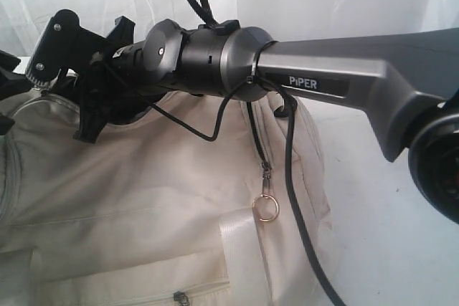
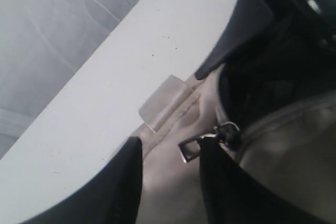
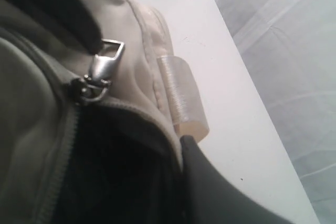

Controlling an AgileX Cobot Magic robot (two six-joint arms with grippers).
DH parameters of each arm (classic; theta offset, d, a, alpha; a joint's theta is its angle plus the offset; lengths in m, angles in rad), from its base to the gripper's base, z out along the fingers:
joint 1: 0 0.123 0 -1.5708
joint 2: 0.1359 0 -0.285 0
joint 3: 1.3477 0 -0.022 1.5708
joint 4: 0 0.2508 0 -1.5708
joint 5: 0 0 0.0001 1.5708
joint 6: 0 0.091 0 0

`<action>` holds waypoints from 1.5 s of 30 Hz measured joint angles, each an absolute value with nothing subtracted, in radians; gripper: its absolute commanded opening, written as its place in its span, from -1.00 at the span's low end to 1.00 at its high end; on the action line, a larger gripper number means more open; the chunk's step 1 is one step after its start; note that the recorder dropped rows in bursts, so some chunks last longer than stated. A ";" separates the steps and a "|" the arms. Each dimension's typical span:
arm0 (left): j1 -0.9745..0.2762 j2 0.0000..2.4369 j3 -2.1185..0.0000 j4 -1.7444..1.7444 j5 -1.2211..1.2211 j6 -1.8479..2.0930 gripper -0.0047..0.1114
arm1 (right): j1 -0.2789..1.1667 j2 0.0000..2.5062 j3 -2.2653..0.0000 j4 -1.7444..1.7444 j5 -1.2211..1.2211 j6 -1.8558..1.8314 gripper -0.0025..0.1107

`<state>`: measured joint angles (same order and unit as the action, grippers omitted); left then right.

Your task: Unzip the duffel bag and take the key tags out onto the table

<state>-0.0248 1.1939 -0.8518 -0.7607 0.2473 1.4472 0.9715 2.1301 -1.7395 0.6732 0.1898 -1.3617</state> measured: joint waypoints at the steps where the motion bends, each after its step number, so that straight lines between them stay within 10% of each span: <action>1: -0.025 1.194 -0.852 -0.754 0.259 1.449 -0.20 | 0.972 2.130 -1.739 0.673 0.190 -1.362 -0.96; 45: -0.096 1.279 -0.852 -0.717 0.224 1.956 -0.20 | 0.967 2.129 -1.737 0.671 0.206 -1.334 -0.96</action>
